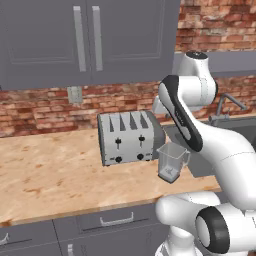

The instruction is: Turn on the sink faucet and place the jug under the water for a few seconds to fill it up.

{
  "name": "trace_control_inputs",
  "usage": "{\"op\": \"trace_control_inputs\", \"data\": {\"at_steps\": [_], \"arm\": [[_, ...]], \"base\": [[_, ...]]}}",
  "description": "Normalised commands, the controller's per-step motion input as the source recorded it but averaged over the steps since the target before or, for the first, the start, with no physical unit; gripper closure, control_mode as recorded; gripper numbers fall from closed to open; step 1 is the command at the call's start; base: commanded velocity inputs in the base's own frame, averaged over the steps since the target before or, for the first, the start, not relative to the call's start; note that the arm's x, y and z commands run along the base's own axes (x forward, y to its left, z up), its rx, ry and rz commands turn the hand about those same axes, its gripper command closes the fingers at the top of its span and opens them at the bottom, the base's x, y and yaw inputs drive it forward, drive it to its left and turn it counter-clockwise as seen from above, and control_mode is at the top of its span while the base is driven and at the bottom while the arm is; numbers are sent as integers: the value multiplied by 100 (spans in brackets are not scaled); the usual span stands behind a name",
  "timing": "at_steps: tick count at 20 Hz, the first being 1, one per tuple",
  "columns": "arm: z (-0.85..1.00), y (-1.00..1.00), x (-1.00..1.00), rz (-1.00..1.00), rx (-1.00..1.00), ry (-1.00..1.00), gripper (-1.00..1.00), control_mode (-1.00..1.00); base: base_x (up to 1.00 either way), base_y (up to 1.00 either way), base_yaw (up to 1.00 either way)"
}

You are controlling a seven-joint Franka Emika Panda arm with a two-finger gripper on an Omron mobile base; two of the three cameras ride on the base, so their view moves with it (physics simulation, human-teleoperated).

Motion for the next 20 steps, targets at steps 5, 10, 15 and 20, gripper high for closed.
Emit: {"op": "trace_control_inputs", "data": {"at_steps": [5,10,15,20], "arm": [[0,0,0,0,0,0,-100,100],[0,0,0,0,0,0,-100,100],[0,0,0,0,0,0,-100,100],[0,0,0,0,0,0,-100,100]], "base": [[0,-5,-1],[0,-89,-3],[0,-98,-3],[0,-68,0]]}}
